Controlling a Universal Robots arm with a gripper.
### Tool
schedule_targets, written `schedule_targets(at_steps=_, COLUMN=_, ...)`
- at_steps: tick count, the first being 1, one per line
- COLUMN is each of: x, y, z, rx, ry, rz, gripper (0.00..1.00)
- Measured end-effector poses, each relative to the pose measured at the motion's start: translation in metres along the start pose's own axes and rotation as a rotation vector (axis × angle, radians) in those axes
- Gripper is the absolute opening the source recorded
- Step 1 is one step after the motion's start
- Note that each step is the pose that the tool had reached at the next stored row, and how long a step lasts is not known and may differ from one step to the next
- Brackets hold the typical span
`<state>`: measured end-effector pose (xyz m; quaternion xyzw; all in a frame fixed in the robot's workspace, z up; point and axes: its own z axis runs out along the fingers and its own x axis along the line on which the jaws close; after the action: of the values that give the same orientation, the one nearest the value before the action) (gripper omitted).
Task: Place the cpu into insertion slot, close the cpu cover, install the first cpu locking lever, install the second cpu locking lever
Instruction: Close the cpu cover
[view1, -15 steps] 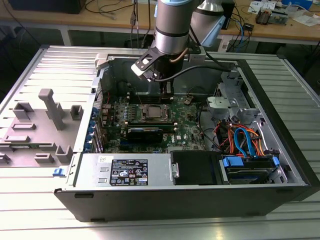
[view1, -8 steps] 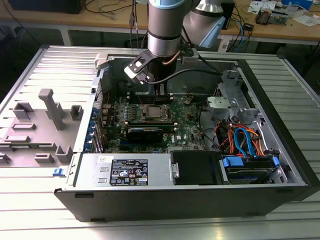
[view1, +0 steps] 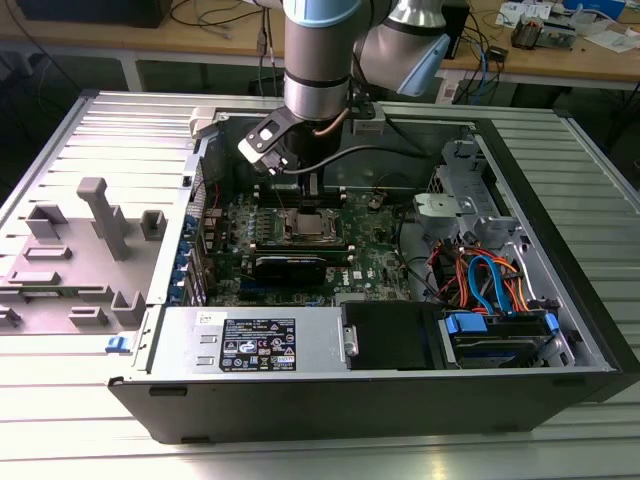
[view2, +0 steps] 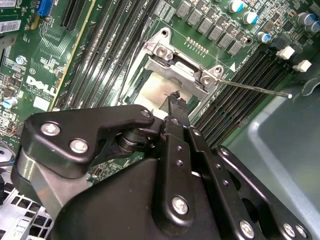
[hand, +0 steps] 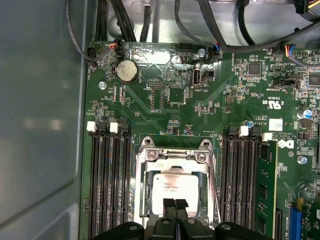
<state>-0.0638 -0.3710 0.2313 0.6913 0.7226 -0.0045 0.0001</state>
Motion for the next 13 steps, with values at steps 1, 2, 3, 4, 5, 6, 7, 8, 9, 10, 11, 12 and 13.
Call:
schedule_targets(at_steps=1, x=0.0, y=0.0, z=0.0001, rx=0.0, ry=0.0, rz=0.0, gripper=0.11)
schedule_targets(at_steps=2, x=0.0, y=-0.0001, z=0.0002, rx=0.0, ry=-0.0001, rz=0.0, gripper=0.11)
schedule_targets(at_steps=3, x=0.0, y=-0.0004, z=0.0005, rx=0.0, ry=0.0, rz=0.0, gripper=0.11)
schedule_targets(at_steps=4, x=0.0, y=-0.0005, z=0.0005, rx=0.0, ry=-0.0001, rz=0.0, gripper=0.11)
schedule_targets(at_steps=5, x=0.0, y=-0.0007, z=0.0007, rx=0.0, ry=0.0, rz=0.0, gripper=0.11)
schedule_targets(at_steps=6, x=0.0, y=-0.001, z=0.0009, rx=0.0, ry=0.0, rz=0.0, gripper=0.11)
schedule_targets(at_steps=7, x=0.0001, y=-0.0013, z=0.0012, rx=-0.0001, ry=0.0001, rz=0.0, gripper=0.11)
schedule_targets(at_steps=8, x=0.0001, y=-0.002, z=0.0018, rx=-0.0001, ry=0.0001, rz=0.0, gripper=0.11)
schedule_targets(at_steps=9, x=0.0002, y=-0.0024, z=0.0023, rx=0.0, ry=0.0001, rz=0.0, gripper=0.11)
schedule_targets(at_steps=10, x=0.0002, y=-0.0028, z=0.0029, rx=-0.0001, ry=0.0001, rz=0.0, gripper=0.11)
schedule_targets(at_steps=11, x=0.0002, y=-0.0032, z=0.0033, rx=0.0, ry=0.0, rz=0.0, gripper=0.11)
schedule_targets(at_steps=12, x=0.0002, y=-0.0036, z=0.004, rx=0.0, ry=0.0, rz=0.0, gripper=0.11)
schedule_targets(at_steps=13, x=0.0002, y=-0.0039, z=0.0045, rx=-0.0001, ry=0.0, rz=0.0, gripper=0.11)
